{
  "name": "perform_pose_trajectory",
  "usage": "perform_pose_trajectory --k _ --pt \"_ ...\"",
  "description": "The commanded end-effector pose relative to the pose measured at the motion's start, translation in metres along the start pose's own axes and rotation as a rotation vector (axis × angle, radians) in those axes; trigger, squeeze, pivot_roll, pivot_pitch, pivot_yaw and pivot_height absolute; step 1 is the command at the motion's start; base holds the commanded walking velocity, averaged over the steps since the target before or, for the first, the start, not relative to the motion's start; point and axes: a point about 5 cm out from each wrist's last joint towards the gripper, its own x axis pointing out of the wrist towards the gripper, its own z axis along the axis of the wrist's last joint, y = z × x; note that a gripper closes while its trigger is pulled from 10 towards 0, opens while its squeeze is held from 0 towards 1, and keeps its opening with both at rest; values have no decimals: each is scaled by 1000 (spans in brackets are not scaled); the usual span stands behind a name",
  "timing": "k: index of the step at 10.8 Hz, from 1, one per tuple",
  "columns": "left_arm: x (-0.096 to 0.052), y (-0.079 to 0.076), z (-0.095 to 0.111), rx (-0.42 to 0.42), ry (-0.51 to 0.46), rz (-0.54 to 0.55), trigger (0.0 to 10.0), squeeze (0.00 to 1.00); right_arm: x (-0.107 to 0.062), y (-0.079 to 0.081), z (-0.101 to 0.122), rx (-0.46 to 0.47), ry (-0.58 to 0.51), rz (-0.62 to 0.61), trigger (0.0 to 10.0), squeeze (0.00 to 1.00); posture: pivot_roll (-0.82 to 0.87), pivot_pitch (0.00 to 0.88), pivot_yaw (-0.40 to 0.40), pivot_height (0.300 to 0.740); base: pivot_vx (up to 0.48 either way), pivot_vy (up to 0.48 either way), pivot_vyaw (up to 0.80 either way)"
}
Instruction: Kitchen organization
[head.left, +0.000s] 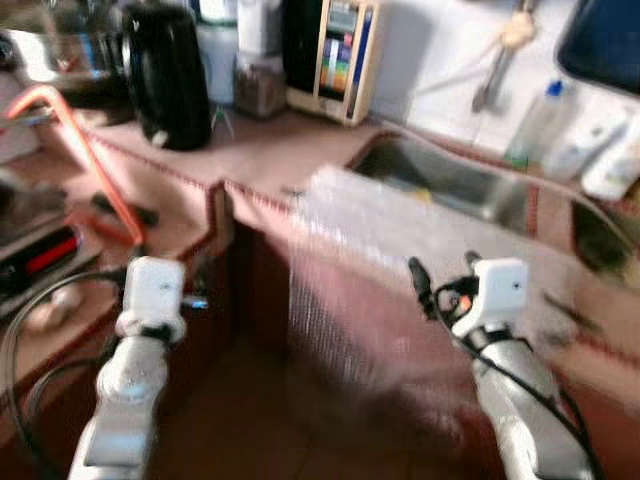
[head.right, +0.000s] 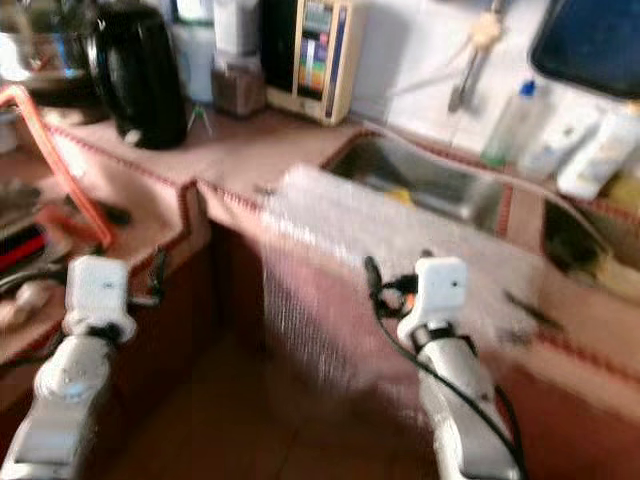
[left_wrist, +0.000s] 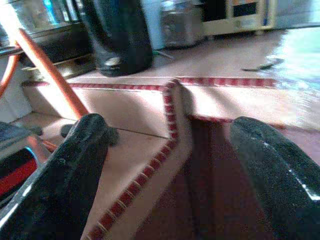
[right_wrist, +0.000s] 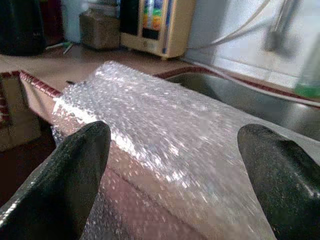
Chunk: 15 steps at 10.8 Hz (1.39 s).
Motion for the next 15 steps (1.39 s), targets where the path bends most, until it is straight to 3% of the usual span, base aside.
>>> perform_pose_trajectory --k 1,6,7,9,11,12,13,14,15 --pt "2 1 4 7 -16 1 10000 0 1 -2 3 -2 -14 -12 10000 0 171 0 -114 740 -277 0 0" --pt "4 -1 4 14 -17 -16 10000 0 3 -2 1 9 -13 -22 10000 0 179 0 -109 740 -271 0 0" --pt "6 -4 5 28 -25 -22 10000 0 5 -2 -1 49 -5 -35 10000 0 189 0 -115 740 0 0 0" --pt "11 -9 0 18 -13 -23 10000 0 12 -2 -10 43 17 -23 10000 0 194 0 -122 740 0 0 0" --pt "15 -30 -28 67 77 -104 10000 0 16 -13 -42 85 125 -75 10000 0 186 0 -134 740 0 0 0" --pt "17 -38 -40 48 131 -134 10000 0 17 -19 -56 97 177 -94 10000 0 191 0 -141 740 0 0 0" --pt "16 -56 -68 51 254 -213 10000 0 14 -31 -91 63 315 -127 10000 0 182 0 -135 740 0 0 0" --pt "14 -60 -80 91 315 -240 10000 0 9 -34 -106 25 378 -121 10000 0 175 0 -131 740 0 0 0" --pt "9 -61 -98 96 433 -247 10000 0 -1 -39 -124 5 462 -146 10000 0 173 0 -133 740 0 0 0"
